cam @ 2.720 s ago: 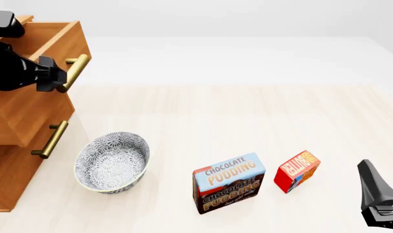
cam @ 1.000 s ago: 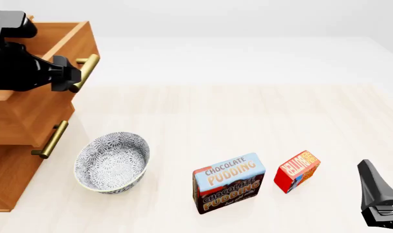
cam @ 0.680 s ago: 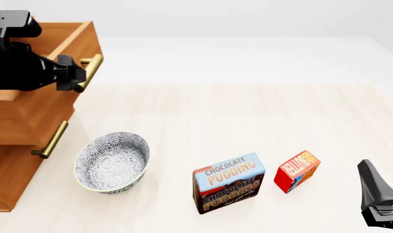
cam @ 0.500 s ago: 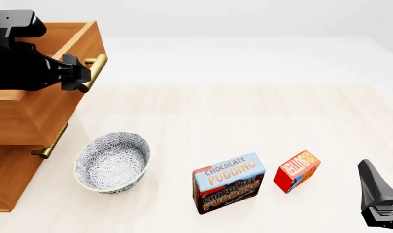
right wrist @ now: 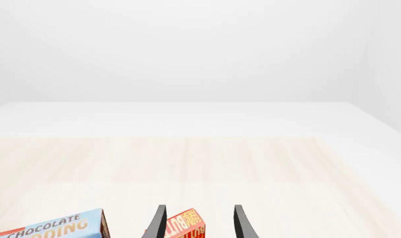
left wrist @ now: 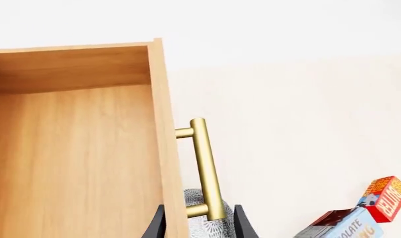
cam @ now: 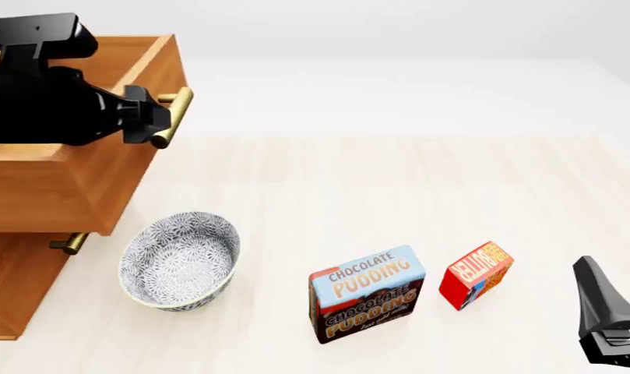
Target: Put the butter at the back in the top drawer of the cabinet and close it.
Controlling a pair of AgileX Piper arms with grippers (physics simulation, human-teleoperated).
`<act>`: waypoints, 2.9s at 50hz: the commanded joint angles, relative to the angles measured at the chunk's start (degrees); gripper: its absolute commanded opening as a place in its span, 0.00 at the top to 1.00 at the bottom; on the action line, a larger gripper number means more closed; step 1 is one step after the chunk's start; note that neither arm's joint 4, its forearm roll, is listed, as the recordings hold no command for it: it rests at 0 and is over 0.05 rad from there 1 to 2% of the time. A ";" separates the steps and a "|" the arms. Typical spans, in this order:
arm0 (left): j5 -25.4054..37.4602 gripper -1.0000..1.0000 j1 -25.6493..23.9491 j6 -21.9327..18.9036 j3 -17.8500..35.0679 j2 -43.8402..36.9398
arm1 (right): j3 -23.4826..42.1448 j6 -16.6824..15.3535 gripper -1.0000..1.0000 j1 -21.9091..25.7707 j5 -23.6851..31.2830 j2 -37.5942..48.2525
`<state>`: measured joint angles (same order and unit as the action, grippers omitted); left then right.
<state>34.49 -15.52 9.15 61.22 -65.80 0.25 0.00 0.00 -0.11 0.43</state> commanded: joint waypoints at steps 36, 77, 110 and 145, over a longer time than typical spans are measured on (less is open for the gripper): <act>-2.33 0.00 -8.89 -0.18 -2.81 -10.18 | 0.00 0.00 0.00 0.00 0.00 0.00; 12.28 0.00 -5.02 -8.08 7.68 -1.28 | 0.00 0.00 0.00 0.00 0.00 0.00; 15.89 0.00 -6.89 -10.27 11.63 1.09 | 0.00 0.00 0.00 0.00 0.00 0.00; 7.50 0.00 -21.43 -8.40 18.24 -15.73 | 0.00 0.00 0.00 0.00 0.00 0.00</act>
<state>44.25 -33.45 -0.32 77.51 -76.69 0.25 0.00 0.00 -0.11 0.43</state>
